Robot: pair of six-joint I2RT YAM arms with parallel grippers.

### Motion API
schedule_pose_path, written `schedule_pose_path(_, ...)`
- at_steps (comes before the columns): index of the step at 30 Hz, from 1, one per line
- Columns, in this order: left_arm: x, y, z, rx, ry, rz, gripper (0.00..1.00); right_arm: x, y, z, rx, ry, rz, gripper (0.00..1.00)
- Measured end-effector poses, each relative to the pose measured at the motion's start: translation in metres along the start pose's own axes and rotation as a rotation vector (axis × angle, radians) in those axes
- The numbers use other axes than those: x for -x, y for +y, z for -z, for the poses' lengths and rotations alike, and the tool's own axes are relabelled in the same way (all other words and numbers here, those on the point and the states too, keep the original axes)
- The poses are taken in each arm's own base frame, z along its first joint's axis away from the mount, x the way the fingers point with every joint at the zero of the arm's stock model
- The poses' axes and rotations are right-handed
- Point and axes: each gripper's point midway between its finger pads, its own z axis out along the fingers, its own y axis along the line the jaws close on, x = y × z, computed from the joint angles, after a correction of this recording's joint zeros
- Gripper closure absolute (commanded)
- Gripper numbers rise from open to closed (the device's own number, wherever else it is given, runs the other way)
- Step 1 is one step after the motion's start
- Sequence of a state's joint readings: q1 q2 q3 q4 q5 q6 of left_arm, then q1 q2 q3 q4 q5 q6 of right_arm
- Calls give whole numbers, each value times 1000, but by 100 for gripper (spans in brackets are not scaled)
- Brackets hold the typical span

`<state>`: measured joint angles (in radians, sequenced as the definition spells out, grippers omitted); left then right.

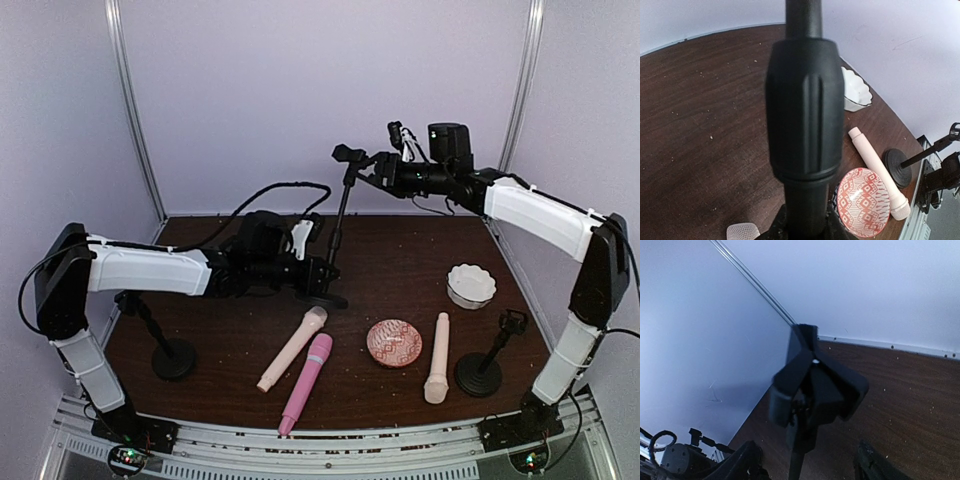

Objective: Attach the microphones to the stand

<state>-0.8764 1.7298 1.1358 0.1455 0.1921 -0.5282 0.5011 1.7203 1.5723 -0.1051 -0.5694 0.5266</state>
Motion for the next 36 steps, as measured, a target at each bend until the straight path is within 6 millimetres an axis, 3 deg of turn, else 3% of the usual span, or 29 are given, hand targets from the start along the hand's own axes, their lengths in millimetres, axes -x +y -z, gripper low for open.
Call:
schedule_pose_path(5,-4,-1,1,-5,17,-4,100,-28,25,33,39,3,61,32)
schedule_pose_path(12,3,-19,4,-94,3,-14,100,-71,19,23,81,69,38,32)
schedule_pose_path(16,13,-35,8,-180,-30,-25,100,-77,24,9,143,78,14,33)
schedule_pose_path(20,21,-48,11,-252,-55,-21,100,-89,43,-2,226,101,-1,34)
schedule_pose_path(27,32,-43,16,-286,-84,22,100,-97,69,-4,314,120,-6,36)
schedule_pose_path(31,34,-40,17,-291,-85,28,100,-102,75,3,323,132,-14,39)
schedule_pose_path(36,28,-51,18,-339,-62,16,100,-110,77,30,309,127,-23,39)
